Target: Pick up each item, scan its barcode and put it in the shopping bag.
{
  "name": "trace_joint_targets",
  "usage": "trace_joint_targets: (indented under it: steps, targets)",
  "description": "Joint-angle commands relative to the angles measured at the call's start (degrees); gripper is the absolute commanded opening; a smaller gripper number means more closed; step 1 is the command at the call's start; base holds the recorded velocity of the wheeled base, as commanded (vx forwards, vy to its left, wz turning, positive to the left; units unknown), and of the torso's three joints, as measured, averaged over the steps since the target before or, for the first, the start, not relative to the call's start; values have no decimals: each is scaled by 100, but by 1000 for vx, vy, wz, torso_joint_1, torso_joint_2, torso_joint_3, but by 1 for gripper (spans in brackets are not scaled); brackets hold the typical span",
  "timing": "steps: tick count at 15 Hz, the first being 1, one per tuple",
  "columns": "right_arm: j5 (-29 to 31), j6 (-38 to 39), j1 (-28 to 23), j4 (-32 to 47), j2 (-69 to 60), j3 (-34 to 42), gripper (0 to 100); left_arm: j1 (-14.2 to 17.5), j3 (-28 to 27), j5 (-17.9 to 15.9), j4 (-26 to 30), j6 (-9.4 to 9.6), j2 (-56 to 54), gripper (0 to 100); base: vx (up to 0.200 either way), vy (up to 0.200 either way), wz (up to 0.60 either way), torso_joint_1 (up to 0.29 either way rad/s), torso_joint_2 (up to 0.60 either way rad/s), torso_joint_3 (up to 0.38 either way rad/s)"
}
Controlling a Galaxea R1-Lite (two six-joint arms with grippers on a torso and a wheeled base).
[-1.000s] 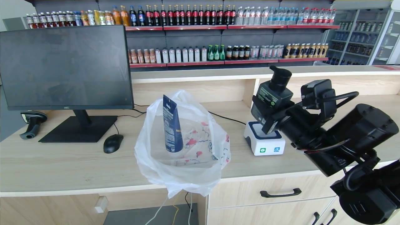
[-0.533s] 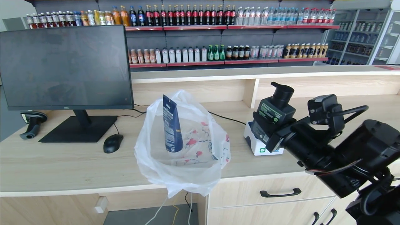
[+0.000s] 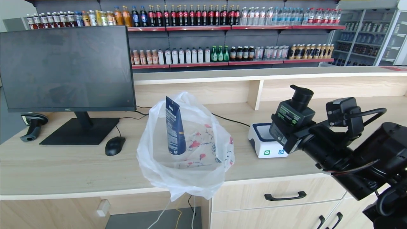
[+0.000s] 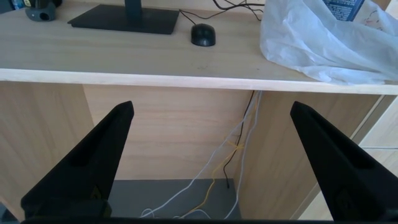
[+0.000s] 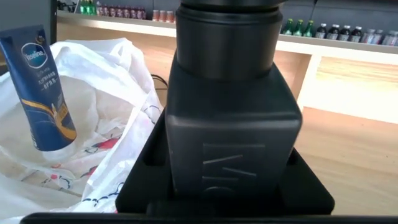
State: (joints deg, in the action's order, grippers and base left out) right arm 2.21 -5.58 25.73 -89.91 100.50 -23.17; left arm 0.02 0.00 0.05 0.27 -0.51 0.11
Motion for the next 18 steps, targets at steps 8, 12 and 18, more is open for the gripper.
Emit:
trace_joint_targets:
  steps: [8,12,18]
  targets:
    - [-1,5,-7,-9,181,-91,0,6,0,4,0,-2,-2,100,0,0,375,1,1,2]
    - [-1,5,-16,-9,251,-117,0,6,0,4,8,-2,-2,100,0,0,300,0,1,2]
    - [-1,13,-16,-9,708,-258,0,6,0,4,8,-2,-2,100,0,0,0,0,0,0]
